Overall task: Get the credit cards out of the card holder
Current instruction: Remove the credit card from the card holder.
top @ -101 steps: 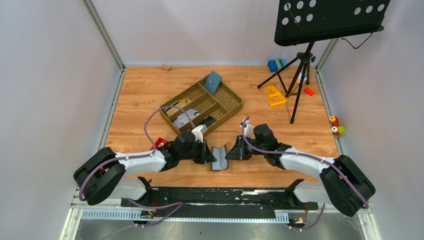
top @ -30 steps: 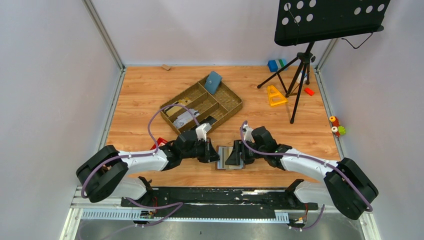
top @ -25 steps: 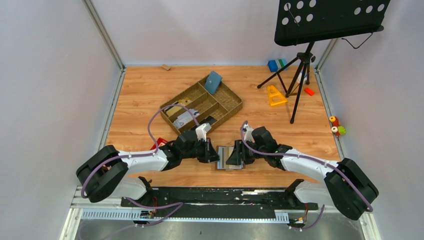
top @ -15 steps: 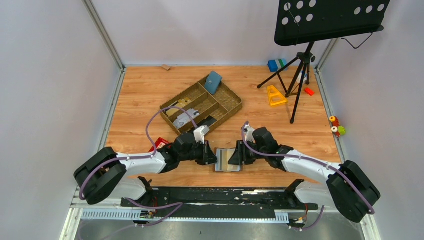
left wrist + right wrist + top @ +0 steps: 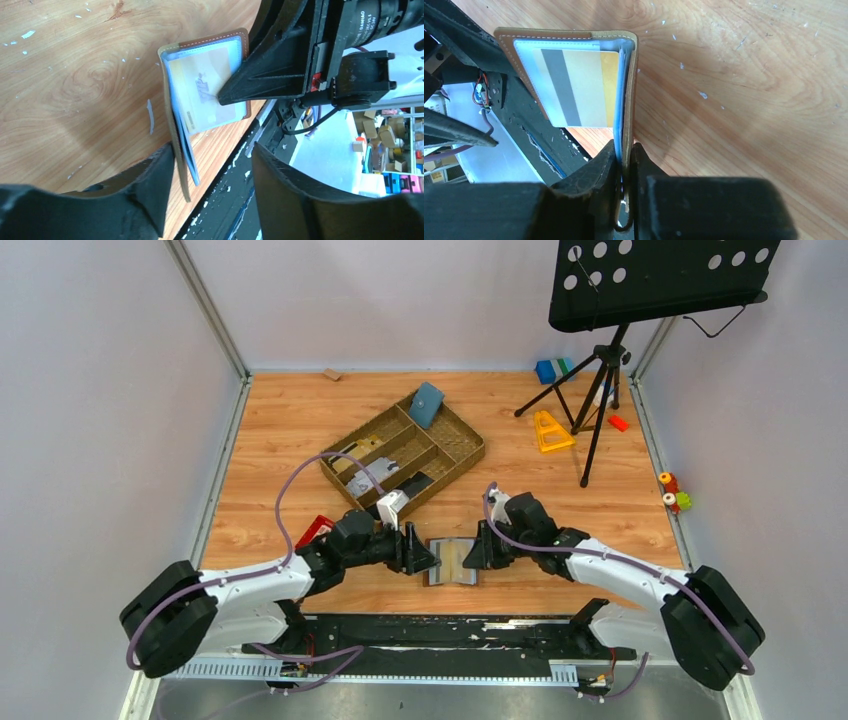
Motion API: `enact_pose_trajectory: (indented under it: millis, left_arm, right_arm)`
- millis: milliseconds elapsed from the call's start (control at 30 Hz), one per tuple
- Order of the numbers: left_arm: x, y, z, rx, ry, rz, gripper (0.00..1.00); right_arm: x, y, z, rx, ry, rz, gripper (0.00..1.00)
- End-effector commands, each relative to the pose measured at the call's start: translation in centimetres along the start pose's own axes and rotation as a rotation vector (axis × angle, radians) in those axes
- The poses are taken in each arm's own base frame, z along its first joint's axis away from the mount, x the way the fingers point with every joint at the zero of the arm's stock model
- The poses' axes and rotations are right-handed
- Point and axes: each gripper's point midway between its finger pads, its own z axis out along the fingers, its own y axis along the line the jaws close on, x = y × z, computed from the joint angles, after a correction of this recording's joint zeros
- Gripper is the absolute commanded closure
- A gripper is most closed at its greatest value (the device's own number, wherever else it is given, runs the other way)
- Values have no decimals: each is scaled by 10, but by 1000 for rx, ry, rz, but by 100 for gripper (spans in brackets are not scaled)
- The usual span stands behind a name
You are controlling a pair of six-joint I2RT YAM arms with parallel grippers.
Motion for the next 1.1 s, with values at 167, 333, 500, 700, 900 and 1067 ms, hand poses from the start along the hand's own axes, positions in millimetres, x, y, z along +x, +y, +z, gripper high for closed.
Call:
enact_pose_trajectory:
  millis: [167,333,500,700,900,1067]
  left_arm:
    - [-16,-13,-17,60,-128,53,14]
    - [-17,1,-28,7,-196,12,0]
    - [-15,4,-31,27,-212,-27,0]
    - [-24,-10,-27,73,-219,-3,0]
    - [-26,-5,-24,48,-224,-4,4]
    - [-24,-5,-17,49,-192,-9,22]
  right_arm:
    - [-22,11,-9,6,-63,-67,91]
    - [-28,8,-15,34,-109,-75,97]
    - [-33,8,-25,47,-167,-76,98]
    - [-35,14,-30,37,-164,-77,98]
    - [-32,26,-33,-24,-152,-70,98]
    - [-28,33,-33,-75,-145,-49,99]
